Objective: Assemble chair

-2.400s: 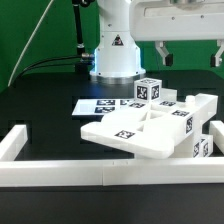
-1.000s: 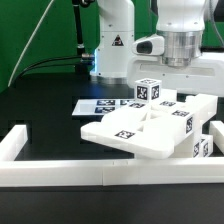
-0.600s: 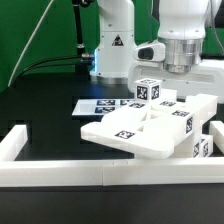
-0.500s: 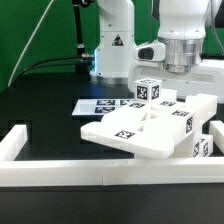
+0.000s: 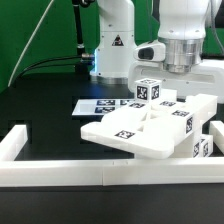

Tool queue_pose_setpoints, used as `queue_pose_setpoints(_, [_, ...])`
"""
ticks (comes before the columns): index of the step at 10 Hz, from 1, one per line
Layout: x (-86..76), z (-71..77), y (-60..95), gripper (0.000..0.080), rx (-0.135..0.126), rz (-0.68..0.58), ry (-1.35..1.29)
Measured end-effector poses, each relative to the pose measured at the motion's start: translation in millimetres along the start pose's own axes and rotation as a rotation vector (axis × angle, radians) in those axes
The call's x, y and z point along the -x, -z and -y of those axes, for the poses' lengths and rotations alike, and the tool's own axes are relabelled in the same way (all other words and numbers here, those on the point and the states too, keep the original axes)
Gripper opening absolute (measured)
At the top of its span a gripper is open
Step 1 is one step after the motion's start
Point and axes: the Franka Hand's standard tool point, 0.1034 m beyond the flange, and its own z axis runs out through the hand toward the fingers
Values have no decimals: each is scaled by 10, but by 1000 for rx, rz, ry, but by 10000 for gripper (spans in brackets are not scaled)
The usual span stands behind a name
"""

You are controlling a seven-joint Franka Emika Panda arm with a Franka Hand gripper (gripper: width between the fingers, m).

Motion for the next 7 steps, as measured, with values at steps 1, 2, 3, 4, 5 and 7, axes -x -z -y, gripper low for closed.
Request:
queue_pose_setpoints(1, [0,0,0,285,0,0,0])
queue_pose_setpoints(2, [0,0,0,285,0,0,0])
queue_pose_setpoints(3, [0,0,0,285,0,0,0])
queue_pose_setpoints(4, [0,0,0,285,0,0,0])
queue_pose_setpoints(5, [0,0,0,285,0,0,0])
queue_pose_setpoints(7, [8,62,129,285,-6,12,-1])
